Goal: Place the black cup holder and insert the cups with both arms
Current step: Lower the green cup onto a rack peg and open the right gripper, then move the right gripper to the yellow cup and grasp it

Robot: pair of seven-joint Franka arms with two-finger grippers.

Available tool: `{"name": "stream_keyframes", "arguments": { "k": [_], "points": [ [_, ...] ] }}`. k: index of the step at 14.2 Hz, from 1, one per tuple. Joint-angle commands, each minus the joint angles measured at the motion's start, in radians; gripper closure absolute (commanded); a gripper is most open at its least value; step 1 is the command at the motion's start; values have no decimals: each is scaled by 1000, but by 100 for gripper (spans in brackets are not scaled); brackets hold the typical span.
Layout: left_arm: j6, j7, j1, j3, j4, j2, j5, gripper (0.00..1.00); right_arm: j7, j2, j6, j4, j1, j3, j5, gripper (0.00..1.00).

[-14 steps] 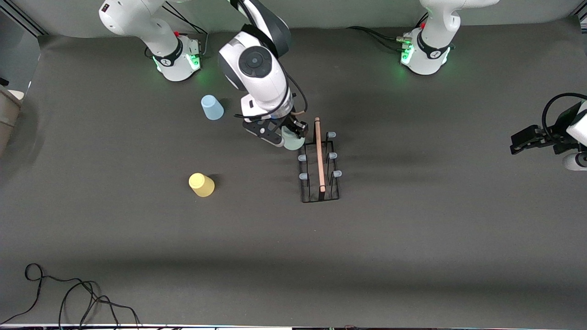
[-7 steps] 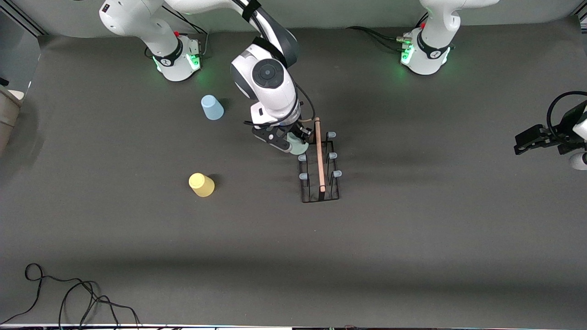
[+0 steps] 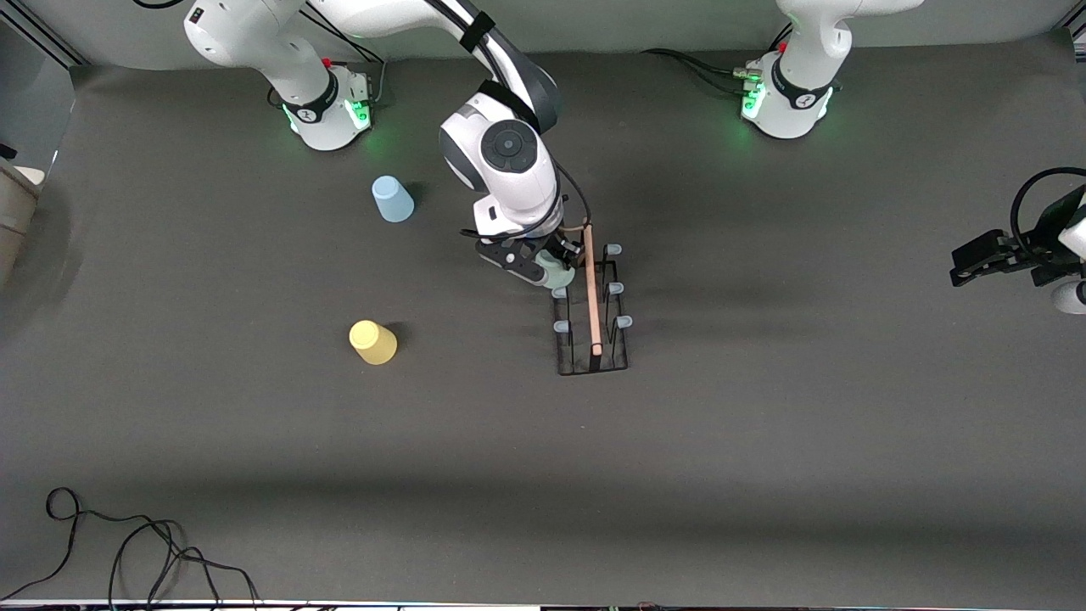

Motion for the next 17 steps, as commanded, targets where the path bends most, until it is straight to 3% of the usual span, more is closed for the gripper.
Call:
{"name": "stream_keyframes", "arguments": {
  "k": [1, 5, 8, 11, 15, 17],
  "points": [
    [-10, -12, 2, -1, 14, 7, 7, 0, 18, 0, -1, 25, 9, -11, 4, 0],
    [-12, -150, -28, -7, 14, 22, 16, 0, -8, -72, -67, 26, -8, -25, 4, 0],
    [-14, -149, -28, -6, 14, 22, 19, 0, -132, -147, -188, 26, -8, -103, 4, 0],
    [-6, -164, -37, -6, 14, 25, 21, 0, -347, -193, -280, 26, -6, -219, 4, 0],
    [-9, -146, -41, -6, 19, 27, 21, 0, -608, -162, -282, 20, -15, -364, 5, 0],
    [-18, -147, -37, -6, 19, 30, 16, 0, -753, -135, -278, 14, -66, -399, 8, 0]
  ]
}}
